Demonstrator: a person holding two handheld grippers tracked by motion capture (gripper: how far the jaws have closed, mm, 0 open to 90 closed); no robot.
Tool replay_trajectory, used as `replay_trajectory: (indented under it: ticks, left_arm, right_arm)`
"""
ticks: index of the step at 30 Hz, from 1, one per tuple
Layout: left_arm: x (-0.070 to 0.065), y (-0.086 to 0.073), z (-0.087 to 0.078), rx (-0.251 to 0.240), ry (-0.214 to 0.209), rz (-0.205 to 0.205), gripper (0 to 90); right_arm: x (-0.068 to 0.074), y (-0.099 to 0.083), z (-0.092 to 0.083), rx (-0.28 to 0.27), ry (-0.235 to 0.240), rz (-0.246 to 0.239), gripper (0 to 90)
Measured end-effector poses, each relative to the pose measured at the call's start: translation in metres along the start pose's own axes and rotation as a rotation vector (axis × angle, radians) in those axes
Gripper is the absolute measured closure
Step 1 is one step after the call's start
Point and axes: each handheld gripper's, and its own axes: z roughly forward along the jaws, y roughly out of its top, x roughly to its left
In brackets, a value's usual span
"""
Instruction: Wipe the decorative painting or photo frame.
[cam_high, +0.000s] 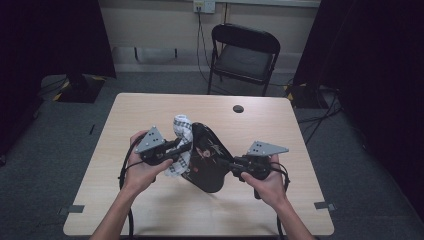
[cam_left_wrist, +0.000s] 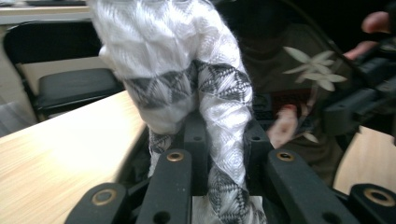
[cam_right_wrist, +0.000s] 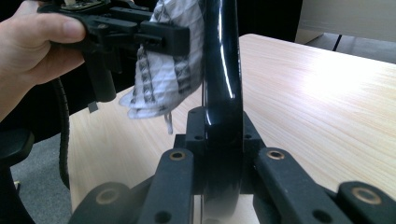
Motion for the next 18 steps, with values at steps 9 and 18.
replay_trajectory:
  ticks: [9,18]
  left_arm:
    - [0.012,-0.003,-0.005,0.01,0.041,-0.014,78.6]
    - [0.022,-0.01,-0.011,0.032,0.082,-0.028,78.5]
  right_arm:
    - [0.0,0.0,0.0,-0.003,-0.005,-0.004,81.0]
    - [0.0,0.001,0.001,-0.002,-0.002,-0.002,81.0]
